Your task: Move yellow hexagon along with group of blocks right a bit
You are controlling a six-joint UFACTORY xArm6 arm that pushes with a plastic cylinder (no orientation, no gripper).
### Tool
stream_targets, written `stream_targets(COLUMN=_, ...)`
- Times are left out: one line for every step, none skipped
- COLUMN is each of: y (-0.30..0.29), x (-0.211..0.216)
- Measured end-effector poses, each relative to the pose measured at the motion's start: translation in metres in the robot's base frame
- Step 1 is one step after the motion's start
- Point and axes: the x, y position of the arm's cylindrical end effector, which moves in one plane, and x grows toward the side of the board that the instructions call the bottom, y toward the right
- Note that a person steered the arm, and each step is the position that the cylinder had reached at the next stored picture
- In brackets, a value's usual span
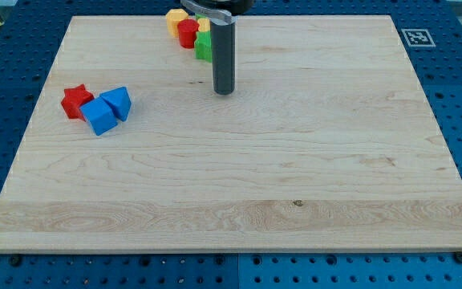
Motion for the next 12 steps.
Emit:
stream_targets(y=-0.026, x=-0.004)
stream_targets(y=-0.089, x=-0.027)
stream_targets(y=-0.168, x=-0.054)
stream_targets(y=-0.239, x=-0.091)
stream_targets(y=-0.257, x=-0.118)
stream_targets(y=-0.257, x=-0.136)
stream_targets(y=-0.256, x=-0.170)
stream_targets(y=-0.255, x=-0.172)
stream_targets(y=-0.255, x=-0.178)
stream_targets(y=-0.254, x=-0.186)
stream_targets(y=-0.248, x=-0.186)
stream_targets(y=-0.204, x=-0.186)
